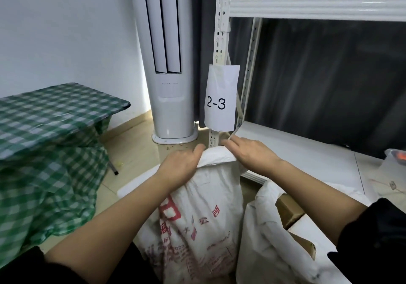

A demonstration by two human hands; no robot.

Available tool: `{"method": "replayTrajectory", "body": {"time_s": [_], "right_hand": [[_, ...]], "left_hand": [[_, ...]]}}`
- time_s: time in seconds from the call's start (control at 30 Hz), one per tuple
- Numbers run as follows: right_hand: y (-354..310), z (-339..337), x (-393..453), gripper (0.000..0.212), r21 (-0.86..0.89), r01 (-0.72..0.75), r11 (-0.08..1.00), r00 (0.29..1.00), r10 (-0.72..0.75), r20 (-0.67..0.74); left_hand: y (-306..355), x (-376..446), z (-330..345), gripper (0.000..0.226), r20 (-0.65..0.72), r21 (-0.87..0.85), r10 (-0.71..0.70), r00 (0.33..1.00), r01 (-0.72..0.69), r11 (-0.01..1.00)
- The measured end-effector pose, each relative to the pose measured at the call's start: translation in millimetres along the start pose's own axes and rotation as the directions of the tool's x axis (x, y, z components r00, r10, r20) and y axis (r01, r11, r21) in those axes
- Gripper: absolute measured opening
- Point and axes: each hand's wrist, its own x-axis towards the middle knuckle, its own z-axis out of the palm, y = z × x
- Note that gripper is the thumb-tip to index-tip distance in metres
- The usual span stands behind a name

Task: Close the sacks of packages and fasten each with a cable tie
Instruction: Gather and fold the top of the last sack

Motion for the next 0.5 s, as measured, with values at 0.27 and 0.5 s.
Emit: {"method": "replayTrajectory", "body": {"time_s": [0.27, 0.5], "right_hand": [[1, 14, -14, 0.055, 0.18, 0.048, 0.983, 0.999, -0.051, 0.009], [3, 13, -15, 0.041, 0.302, 0.0, 0.953, 0.999, -0.01, 0.03]], "left_hand": [[-3, -15, 23, 0.067, 0.065, -0.244, -0.028, 0.997, 0.043, 0.969], [-12, -8, 20, 0.027, 0.087, -0.47, -0.18, 0.98, 0.2, 0.86]]}}
